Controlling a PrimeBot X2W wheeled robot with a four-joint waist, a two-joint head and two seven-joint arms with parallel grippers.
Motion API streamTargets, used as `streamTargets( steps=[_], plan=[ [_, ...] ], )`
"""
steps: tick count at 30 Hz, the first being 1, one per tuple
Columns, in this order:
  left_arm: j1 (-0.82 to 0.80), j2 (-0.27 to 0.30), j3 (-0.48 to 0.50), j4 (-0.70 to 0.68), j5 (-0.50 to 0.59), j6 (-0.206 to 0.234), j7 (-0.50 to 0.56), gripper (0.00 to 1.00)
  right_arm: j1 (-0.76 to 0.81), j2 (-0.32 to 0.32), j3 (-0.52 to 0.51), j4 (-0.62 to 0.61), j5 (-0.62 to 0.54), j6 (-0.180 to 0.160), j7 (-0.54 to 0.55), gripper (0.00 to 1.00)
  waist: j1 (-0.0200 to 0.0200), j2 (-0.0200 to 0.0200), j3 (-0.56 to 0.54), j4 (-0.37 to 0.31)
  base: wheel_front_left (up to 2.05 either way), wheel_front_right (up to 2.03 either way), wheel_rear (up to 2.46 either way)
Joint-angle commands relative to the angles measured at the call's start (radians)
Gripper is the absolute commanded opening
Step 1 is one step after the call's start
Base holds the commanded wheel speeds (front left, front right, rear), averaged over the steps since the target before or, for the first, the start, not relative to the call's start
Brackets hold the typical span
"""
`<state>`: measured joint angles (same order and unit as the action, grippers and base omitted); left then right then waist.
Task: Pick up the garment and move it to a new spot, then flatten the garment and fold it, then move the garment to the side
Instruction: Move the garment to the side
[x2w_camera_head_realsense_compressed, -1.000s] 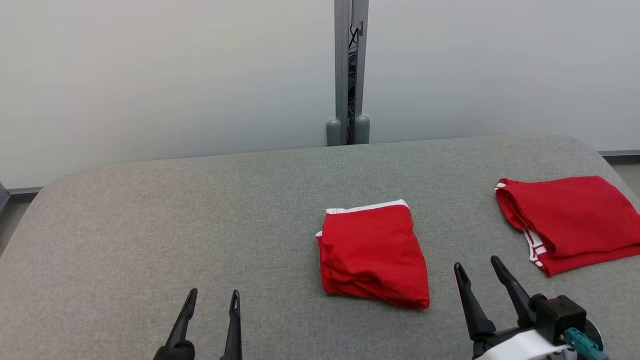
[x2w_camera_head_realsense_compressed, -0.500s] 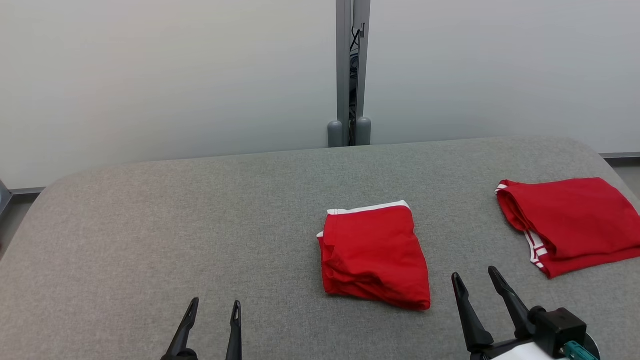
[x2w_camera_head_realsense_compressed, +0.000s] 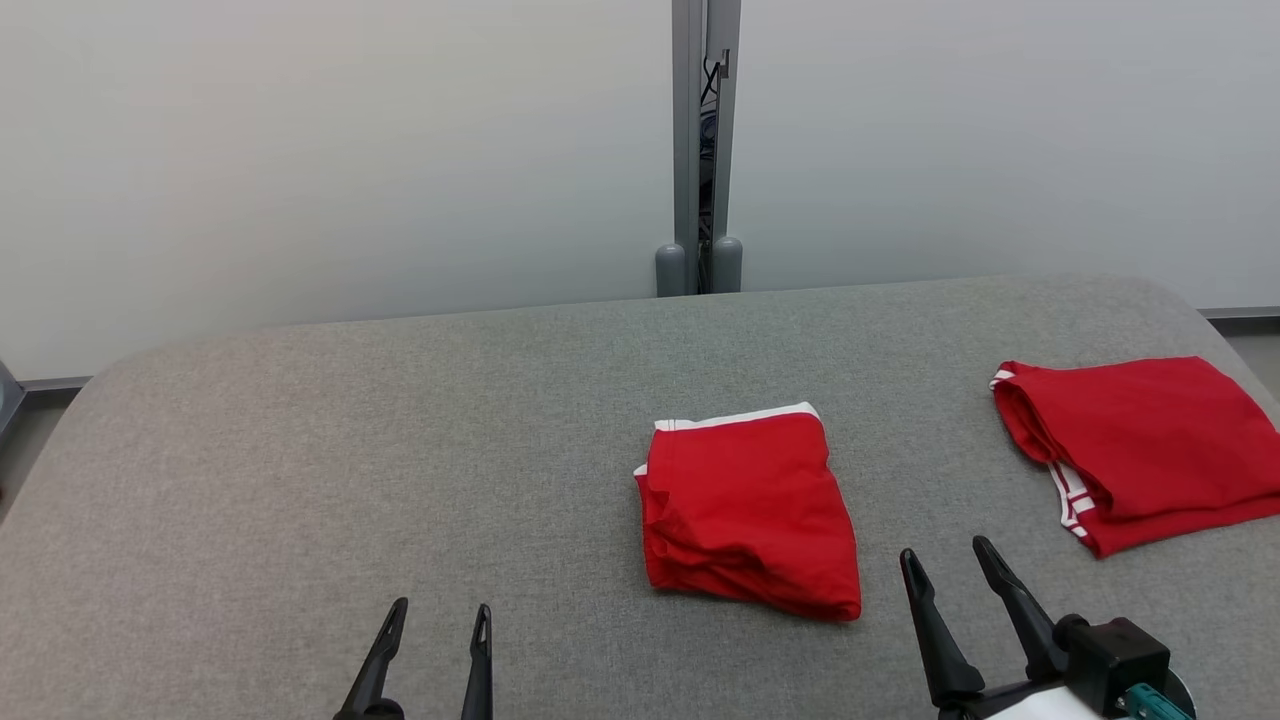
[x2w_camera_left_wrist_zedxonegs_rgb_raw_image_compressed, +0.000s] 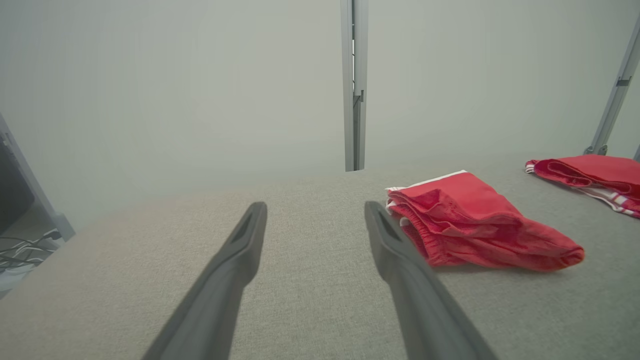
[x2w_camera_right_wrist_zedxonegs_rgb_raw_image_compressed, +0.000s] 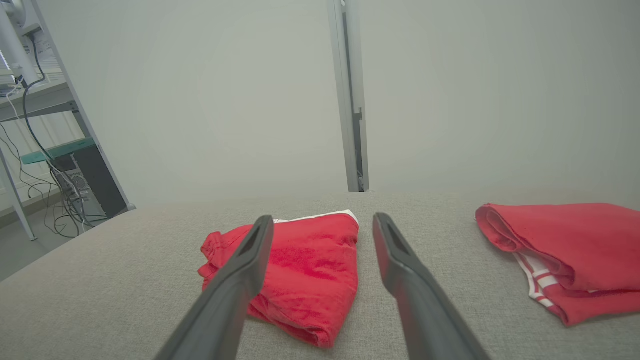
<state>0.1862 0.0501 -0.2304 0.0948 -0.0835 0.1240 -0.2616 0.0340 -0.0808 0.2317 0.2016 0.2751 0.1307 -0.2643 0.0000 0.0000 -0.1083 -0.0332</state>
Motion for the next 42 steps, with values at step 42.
streamTargets(
  steps=[42],
  plan=[
    [-0.190,0.003,-0.118,0.007,0.028,-0.012,-0.002,1.00,-0.544,-0.113,0.213,0.692,0.729,0.000,0.073,1.00,0.0000,0.0000,0.223,0.161,0.00,0.00,0.00]
  ],
)
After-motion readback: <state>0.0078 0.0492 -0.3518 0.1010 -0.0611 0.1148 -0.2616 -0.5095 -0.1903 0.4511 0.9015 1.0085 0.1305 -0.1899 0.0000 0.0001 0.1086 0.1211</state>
